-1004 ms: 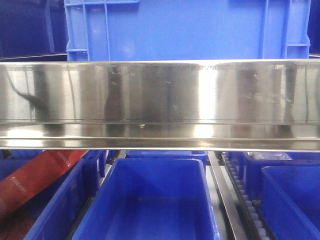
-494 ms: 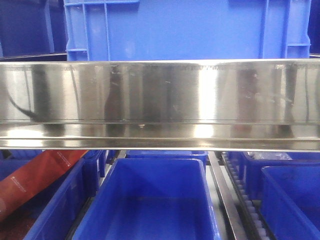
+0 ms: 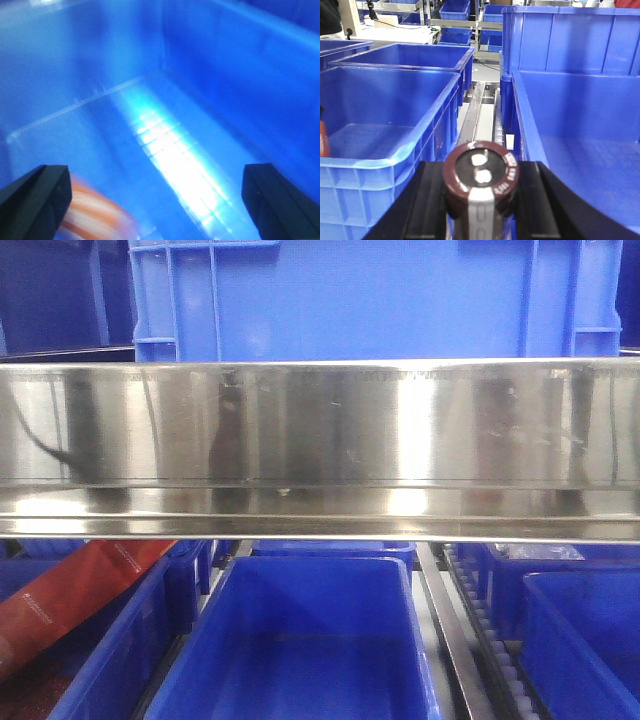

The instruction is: Place cylindrical capacitor in blue bin on shelf

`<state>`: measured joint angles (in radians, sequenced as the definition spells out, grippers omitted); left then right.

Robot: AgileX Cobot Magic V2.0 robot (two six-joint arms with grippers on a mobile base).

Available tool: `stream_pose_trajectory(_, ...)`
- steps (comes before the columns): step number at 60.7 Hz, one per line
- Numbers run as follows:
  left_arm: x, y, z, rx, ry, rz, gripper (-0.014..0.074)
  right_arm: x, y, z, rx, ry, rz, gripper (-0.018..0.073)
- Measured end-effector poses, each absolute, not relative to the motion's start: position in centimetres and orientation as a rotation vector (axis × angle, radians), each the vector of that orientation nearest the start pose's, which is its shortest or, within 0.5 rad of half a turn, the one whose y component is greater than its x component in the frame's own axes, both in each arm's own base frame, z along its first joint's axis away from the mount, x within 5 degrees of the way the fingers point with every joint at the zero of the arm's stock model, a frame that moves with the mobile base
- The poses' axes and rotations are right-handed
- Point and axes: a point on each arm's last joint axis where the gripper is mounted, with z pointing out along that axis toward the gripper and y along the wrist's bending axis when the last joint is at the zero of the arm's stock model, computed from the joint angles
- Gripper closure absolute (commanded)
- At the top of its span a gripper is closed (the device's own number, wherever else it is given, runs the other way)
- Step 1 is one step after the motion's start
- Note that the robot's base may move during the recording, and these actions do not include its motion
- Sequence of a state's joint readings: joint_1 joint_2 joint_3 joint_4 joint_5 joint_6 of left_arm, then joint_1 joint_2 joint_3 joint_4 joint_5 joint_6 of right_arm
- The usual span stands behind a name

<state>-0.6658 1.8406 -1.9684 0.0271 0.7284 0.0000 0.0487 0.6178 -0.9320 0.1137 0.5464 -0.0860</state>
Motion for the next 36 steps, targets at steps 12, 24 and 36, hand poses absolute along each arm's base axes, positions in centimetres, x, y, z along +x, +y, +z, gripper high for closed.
stream_pose_trajectory(12, 30.7, -23.9, 45.3, 0.700, 2.006, -0.366, 0.0352, 10.4, 1.0, 42.3, -0.076, 1.712, 0.095, 0.0721)
stream_pose_trajectory(24, 25.9, -19.8, 49.5, 0.690, 1.984, -0.339, 0.0634, 10.4, 1.1, 42.1, -0.079, 1.738, 0.096, 0.0721)
stream_pose_trajectory(36, 20.9, -15.2, 50.6, 0.610, 1.935, -0.307, 0.0668, 10.3, 1.1, 42.0, -0.080, 1.746, 0.097, 0.0721)
